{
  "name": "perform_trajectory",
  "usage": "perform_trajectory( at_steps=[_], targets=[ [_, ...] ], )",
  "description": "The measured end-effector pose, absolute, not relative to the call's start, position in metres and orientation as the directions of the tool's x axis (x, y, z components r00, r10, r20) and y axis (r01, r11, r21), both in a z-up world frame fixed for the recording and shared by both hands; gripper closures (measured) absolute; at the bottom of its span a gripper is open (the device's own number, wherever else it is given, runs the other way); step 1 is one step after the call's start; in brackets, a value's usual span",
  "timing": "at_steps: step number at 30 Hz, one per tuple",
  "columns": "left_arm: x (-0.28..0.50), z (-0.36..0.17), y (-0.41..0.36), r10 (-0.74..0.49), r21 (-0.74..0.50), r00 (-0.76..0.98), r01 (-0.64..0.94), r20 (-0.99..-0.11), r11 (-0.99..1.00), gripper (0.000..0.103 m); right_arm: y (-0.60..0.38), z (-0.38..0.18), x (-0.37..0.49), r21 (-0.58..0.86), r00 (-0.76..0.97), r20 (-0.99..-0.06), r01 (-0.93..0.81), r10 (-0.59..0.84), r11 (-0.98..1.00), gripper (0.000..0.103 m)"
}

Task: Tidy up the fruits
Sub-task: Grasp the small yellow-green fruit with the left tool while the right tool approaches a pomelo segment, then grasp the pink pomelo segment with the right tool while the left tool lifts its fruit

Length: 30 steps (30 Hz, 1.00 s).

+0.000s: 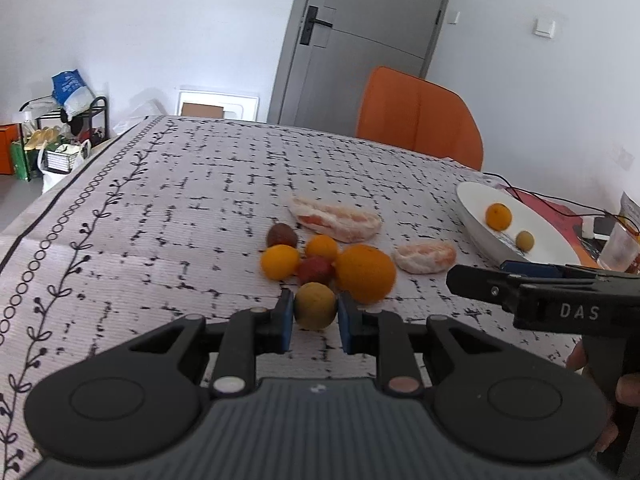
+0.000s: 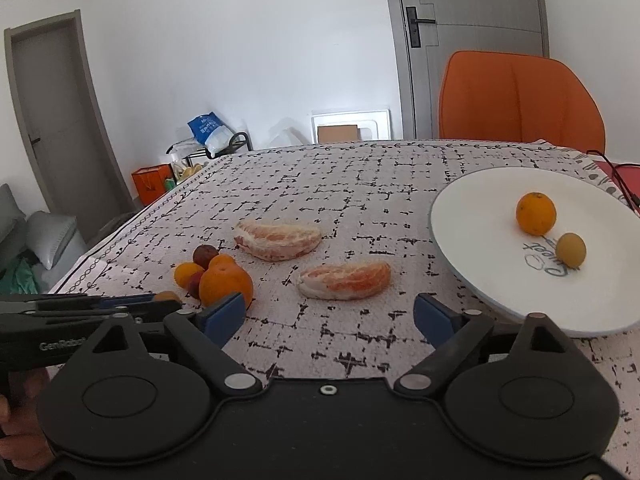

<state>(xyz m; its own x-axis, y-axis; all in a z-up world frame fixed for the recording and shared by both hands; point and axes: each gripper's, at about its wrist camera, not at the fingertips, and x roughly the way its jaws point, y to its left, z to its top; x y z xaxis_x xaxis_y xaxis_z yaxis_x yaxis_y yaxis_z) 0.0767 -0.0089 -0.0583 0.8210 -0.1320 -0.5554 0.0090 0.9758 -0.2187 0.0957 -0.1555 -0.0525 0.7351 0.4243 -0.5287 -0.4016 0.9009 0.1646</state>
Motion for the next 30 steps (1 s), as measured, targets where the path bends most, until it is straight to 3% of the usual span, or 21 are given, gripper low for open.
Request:
perform_trajectory(
  at_steps=[18, 21, 24, 30],
  targets=[
    [0.077, -0.057, 0.031, -0.062, -0.247, 0.837, -0.089, -0.544, 0.965, 0.081, -0.120, -0.062, 0.129, 0.027, 0.749, -0.580, -0.375, 0.320, 0.927, 0.021],
    [0.078, -0.058, 0.038, -0.044, -0.251, 0.838, -0.112, -0.543, 0.962, 0.081, -0.115, -0.066, 0.132, 0.003, 0.746, -0.596, -0.369, 0.298, 0.929, 0.026],
    [0.081, -0.060, 0.041, -0.030, -0.248, 0.831, -0.131, -0.556, 0.960, 0.081, -0.113, -0.070, 0.132, -0.013, 0.750, -0.598, -0.361, 0.282, 0.933, 0.039],
    [0.084, -0.055, 0.033, -0.017, -0.229, 0.832, -0.133, -0.554, 0.964, 0.081, -0.123, -0.064, 0.124, 0.029, 0.747, -0.582, -0.375, 0.320, 0.927, 0.041]
  ],
)
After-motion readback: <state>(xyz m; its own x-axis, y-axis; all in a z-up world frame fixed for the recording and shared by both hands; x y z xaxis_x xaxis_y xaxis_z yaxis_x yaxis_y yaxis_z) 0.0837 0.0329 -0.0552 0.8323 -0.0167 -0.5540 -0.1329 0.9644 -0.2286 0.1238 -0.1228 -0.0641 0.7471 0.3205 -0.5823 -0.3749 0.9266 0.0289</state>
